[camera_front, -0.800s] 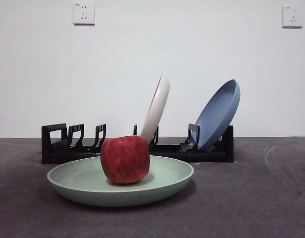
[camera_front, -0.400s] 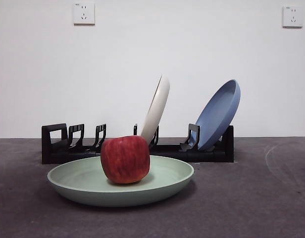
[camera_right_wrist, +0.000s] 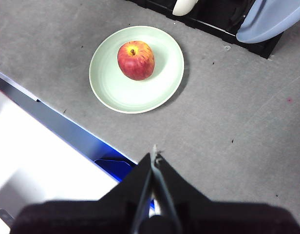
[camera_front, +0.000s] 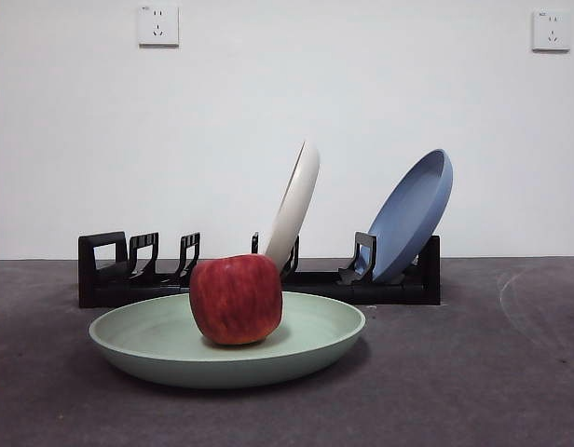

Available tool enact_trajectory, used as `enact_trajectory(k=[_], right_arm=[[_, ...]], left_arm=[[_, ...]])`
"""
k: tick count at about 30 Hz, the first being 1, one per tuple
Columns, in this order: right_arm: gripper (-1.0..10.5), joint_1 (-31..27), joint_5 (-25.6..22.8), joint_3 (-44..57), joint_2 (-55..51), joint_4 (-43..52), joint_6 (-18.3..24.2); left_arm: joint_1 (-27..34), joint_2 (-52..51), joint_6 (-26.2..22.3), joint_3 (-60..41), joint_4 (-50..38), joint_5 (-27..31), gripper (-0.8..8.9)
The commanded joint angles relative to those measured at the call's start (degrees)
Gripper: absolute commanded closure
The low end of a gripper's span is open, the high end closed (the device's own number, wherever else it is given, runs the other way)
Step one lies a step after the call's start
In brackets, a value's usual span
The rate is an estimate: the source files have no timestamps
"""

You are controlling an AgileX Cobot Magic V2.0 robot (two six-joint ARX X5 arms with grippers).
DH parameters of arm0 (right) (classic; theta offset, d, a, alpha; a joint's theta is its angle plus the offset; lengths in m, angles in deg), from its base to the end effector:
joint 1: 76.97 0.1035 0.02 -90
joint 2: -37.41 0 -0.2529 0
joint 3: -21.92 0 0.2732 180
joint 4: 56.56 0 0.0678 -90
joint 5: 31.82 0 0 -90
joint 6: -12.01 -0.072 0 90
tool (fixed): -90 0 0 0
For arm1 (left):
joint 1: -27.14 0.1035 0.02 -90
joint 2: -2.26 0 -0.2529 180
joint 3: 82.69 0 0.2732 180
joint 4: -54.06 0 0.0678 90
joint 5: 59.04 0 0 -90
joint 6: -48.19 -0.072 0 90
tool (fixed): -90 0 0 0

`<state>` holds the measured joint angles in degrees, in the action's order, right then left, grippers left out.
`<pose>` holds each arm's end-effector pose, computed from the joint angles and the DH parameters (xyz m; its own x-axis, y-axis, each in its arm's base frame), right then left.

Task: Take the green plate from the plate rack,put the plate on the table,take the apple from the table,put the apple in the plate

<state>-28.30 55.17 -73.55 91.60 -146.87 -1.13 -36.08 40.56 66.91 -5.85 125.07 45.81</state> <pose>0.1144 0.1244 0.3834 0.4718 0.4570 -0.7540 -0.5948 0.7963 0.1104 0.0846 -0.1266 0.3567 0.5962 -0.6126 -0.5189 0.6474 0.7491 -0.1405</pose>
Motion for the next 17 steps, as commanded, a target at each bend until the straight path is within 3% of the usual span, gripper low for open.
enact_trajectory(k=[1,12,17], right_arm=[[9.5,0.0,-0.1,0.5,0.1,-1.3,-0.6],[9.5,0.0,-0.5,0.5,0.1,-1.3,-0.6],[9.5,0.0,-0.5,0.5,0.1,-1.3,-0.6]], left_arm=[[-0.1,0.1,0.1,-0.2,-0.1,0.2,8.17],[0.2,0.6,0.1,-0.2,-0.2,0.2,8.17],[9.4,-0.4,0.2,-0.3,-0.1,-4.9,8.17]])
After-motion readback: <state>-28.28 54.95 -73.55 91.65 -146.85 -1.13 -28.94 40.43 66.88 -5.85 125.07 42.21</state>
